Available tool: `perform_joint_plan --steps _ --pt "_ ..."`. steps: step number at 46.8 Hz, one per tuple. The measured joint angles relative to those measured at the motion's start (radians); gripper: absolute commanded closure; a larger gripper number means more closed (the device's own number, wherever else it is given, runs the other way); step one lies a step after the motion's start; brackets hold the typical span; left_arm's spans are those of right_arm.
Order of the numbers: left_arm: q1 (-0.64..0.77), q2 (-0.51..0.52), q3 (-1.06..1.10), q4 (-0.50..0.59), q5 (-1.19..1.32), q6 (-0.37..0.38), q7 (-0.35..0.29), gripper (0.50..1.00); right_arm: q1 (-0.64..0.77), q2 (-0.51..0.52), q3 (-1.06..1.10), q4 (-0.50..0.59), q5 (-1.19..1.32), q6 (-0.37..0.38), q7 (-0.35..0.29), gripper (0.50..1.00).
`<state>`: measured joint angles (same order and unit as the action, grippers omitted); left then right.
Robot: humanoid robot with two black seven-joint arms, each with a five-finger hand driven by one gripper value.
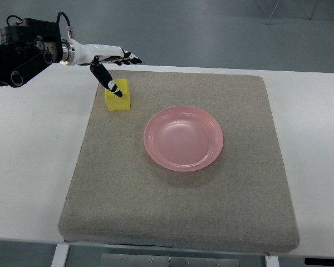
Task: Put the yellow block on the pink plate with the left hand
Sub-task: 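Lower the left hand around the yellow cube and close the fingers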
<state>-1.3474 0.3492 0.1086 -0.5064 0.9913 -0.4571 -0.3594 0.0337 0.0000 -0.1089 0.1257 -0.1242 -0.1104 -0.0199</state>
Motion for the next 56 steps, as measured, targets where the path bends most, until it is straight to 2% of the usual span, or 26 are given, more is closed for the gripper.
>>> perform_joint_plan --steps 22,28,33,42,52,56 --pt "0.045 -0.002 0.053 0.002 0.156 0.138 -0.063 0.506 0.0 0.0 0.0 0.0 0.0 0.0 0.0 0.576" --pt "0.047 -0.002 0.06 0.002 0.157 0.145 -0.066 0.512 0.0 0.0 0.0 0.0 0.0 0.0 0.0 0.576" --pt "0.048 -0.004 0.06 0.002 0.155 0.145 -0.066 0.54 0.0 0.0 0.0 0.0 0.0 0.0 0.0 0.576" --pt "0.05 -0.005 0.061 0.002 0.156 0.147 -0.072 0.636 0.0 0.0 0.0 0.0 0.0 0.0 0.0 0.576" --pt "0.061 -0.007 0.063 0.002 0.16 0.146 -0.072 0.681 0.0 0.0 0.0 0.0 0.0 0.0 0.0 0.576" --pt "0.062 -0.008 0.063 0.002 0.162 0.147 -0.072 0.714 0.0 0.0 0.0 0.0 0.0 0.0 0.0 0.576"
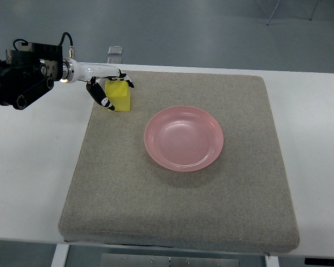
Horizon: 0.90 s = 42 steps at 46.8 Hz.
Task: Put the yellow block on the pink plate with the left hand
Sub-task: 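Lower the left hand around the yellow cube and close the fingers, then carry the held yellow cube with the left hand onto the pink plate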
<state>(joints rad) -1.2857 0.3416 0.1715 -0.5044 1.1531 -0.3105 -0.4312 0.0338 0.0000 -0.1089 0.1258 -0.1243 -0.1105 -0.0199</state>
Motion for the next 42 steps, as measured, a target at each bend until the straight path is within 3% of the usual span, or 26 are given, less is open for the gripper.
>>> perform_joint_plan --steps 12,16,26,42 --pt "0.0 -0.007 -0.002 0.005 -0.004 0.006 0.001 0.87 0.0 0.0 0.0 -0.001 0.0 0.0 0.0 0.576" --pt "-0.001 -0.007 -0.002 0.01 -0.005 0.015 0.003 0.883 0.0 0.0 0.0 0.0 0.0 0.0 0.0 0.576" --pt "-0.005 -0.007 -0.003 0.012 -0.015 0.055 0.006 1.0 0.0 0.0 0.0 0.0 0.0 0.0 0.0 0.576" --pt "-0.019 -0.007 -0.012 0.005 -0.022 0.06 0.005 1.0 0.0 0.0 0.0 0.0 0.0 0.0 0.0 0.576"
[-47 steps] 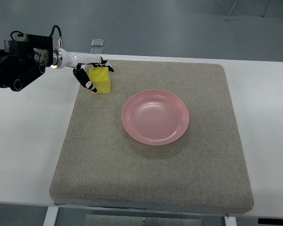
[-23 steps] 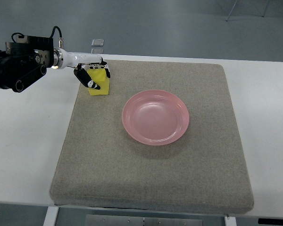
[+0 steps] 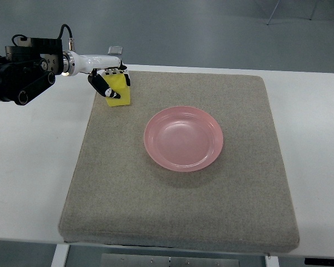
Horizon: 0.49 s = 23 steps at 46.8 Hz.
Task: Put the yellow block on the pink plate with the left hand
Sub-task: 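Carry the held yellow cube with the left hand onto the pink plate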
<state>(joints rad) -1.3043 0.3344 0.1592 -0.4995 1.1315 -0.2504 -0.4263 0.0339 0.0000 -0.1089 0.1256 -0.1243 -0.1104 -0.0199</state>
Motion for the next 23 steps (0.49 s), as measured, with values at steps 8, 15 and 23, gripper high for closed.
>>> perform_joint_plan --steps 8,15,23 --pt "-0.02 0.002 -0.003 -0.049 -0.001 0.025 -0.001 1.0 0.0 0.0 0.0 0.0 0.0 0.0 0.0 0.576" --pt "-0.031 0.021 -0.027 -0.162 -0.001 0.058 -0.001 1.0 0.0 0.0 0.0 0.0 0.0 0.0 0.0 0.576" --pt "-0.051 0.056 -0.054 -0.291 0.004 0.075 -0.001 1.0 0.0 0.0 0.0 0.0 0.0 0.0 0.0 0.576"
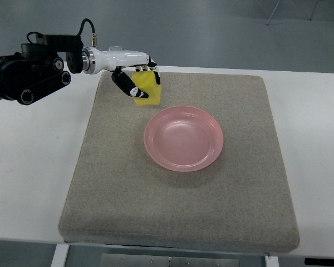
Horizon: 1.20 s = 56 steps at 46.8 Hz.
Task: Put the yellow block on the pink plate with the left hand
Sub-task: 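Carry the held yellow cube with the left hand onto the pink plate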
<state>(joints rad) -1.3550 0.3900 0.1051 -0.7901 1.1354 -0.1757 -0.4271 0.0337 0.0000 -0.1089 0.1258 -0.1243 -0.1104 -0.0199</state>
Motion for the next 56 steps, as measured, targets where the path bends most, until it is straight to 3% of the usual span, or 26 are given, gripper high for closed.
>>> perform_joint_plan --steps 21,37,56 --pt "-0.032 0.019 -0.002 -0.238 0.063 -0.002 -0.002 1.0 0.0 0.0 0.0 0.0 0.0 0.0 0.0 0.576" --pt "-0.026 -0.032 -0.003 -0.236 0.134 -0.003 -0.004 1.0 0.0 0.0 0.0 0.0 0.0 0.0 0.0 0.576" --pt "-0.017 -0.124 0.012 -0.144 0.203 -0.009 -0.004 1.0 0.0 0.0 0.0 0.0 0.0 0.0 0.0 0.576"
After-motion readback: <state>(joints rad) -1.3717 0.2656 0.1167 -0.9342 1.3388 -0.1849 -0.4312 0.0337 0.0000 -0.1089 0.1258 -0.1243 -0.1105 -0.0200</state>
